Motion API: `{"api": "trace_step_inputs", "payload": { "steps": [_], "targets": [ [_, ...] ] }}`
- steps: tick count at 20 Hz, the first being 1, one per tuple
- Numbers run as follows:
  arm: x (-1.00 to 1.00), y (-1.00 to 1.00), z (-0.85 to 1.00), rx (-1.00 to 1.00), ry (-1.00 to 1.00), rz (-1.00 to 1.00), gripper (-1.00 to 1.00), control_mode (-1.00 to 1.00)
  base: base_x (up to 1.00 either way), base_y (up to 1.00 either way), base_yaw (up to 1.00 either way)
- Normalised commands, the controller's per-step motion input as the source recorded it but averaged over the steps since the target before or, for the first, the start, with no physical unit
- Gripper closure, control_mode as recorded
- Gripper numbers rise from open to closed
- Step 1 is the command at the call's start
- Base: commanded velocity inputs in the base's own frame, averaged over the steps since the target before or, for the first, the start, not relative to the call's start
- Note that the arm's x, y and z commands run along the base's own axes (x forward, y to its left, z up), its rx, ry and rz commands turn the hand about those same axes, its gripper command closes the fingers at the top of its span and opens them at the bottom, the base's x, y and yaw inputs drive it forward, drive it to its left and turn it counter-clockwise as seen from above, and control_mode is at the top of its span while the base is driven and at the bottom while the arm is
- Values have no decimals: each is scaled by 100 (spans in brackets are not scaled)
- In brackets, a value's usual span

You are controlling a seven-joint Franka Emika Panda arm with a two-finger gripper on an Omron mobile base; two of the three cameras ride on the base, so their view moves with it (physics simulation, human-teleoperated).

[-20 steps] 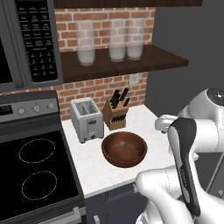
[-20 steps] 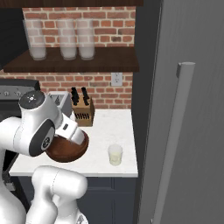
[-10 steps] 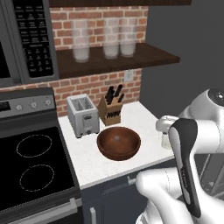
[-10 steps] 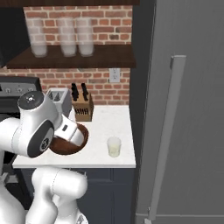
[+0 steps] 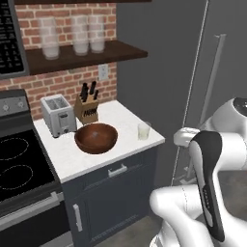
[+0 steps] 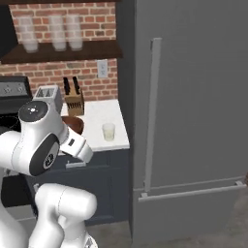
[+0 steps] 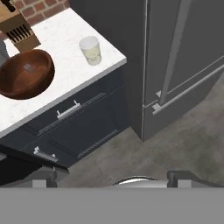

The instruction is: Grab a lemon wedge from the fridge and one ice cube from the ice bowl, and put them in the glass of lemonade.

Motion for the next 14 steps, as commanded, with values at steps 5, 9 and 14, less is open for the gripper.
{"api": "trace_step_inputs", "payload": {
  "steps": [5, 9, 14],
  "targets": [
    [0, 0, 0, 0, 0, 0, -100, 100, -2, -2, -15],
    [0, 0, 0, 0, 0, 0, -100, 100, -18, -16, -8],
    [0, 0, 0, 0, 0, 0, -100, 100, -1, -31, -11]
  ]
}}
